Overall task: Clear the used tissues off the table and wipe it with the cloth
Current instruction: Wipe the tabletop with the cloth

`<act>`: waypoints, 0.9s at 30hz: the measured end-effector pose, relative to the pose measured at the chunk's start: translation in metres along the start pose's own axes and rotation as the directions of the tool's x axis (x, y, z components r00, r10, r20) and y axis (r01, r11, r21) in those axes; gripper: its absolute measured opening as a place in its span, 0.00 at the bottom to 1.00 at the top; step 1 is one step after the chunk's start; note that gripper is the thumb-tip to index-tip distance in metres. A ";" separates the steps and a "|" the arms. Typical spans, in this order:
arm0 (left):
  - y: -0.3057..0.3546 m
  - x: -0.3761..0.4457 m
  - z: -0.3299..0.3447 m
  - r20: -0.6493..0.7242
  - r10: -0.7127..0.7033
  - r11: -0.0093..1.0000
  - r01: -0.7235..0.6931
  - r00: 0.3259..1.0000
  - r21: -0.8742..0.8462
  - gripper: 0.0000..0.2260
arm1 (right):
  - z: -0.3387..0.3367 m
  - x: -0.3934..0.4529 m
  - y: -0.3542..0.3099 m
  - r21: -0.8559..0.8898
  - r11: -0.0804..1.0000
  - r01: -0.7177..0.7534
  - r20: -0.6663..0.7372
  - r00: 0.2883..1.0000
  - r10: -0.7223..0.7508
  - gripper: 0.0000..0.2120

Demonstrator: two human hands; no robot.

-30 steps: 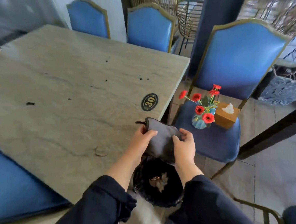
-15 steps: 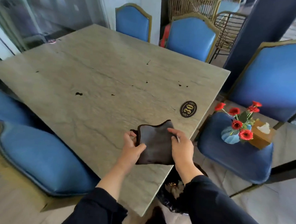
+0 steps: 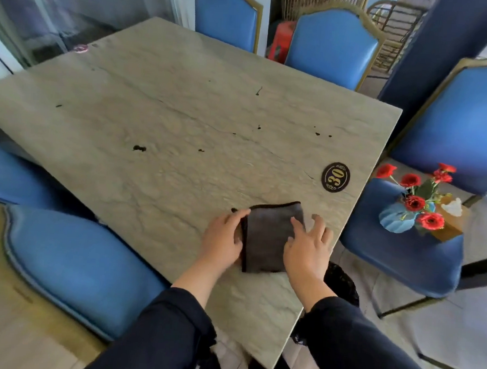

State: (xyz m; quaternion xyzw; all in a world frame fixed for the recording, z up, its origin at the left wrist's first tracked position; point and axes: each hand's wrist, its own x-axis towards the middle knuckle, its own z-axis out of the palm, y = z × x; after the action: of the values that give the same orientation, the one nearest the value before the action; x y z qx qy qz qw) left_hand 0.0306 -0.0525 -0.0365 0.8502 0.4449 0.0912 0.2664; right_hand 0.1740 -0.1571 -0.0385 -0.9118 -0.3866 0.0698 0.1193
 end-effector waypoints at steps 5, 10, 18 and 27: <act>-0.040 0.017 -0.014 0.142 -0.088 0.963 0.047 0.986 0.266 0.26 | 0.025 -0.021 -0.033 0.072 0.994 0.085 0.022 0.996 -0.087 0.31; -0.061 0.029 -0.016 0.363 -0.109 0.935 -0.029 0.925 0.354 0.25 | 0.042 -0.005 -0.046 -0.134 0.991 -0.013 0.126 0.992 0.030 0.30; -0.056 0.030 -0.023 0.340 -0.162 0.972 0.091 0.926 0.215 0.23 | 0.057 -0.063 -0.078 -0.106 0.959 0.262 0.103 0.962 -0.251 0.27; -0.056 0.029 -0.020 0.354 -0.154 0.964 0.061 0.922 0.260 0.25 | 0.040 -0.032 -0.023 -0.182 0.983 -0.019 0.122 0.992 0.042 0.28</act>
State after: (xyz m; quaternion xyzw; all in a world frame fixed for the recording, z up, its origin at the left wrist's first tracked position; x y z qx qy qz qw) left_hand -0.0002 0.0046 -0.0518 0.8523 0.4407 -0.1415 0.2437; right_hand 0.1276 -0.1580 -0.0698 -0.9186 -0.3839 0.0932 0.0107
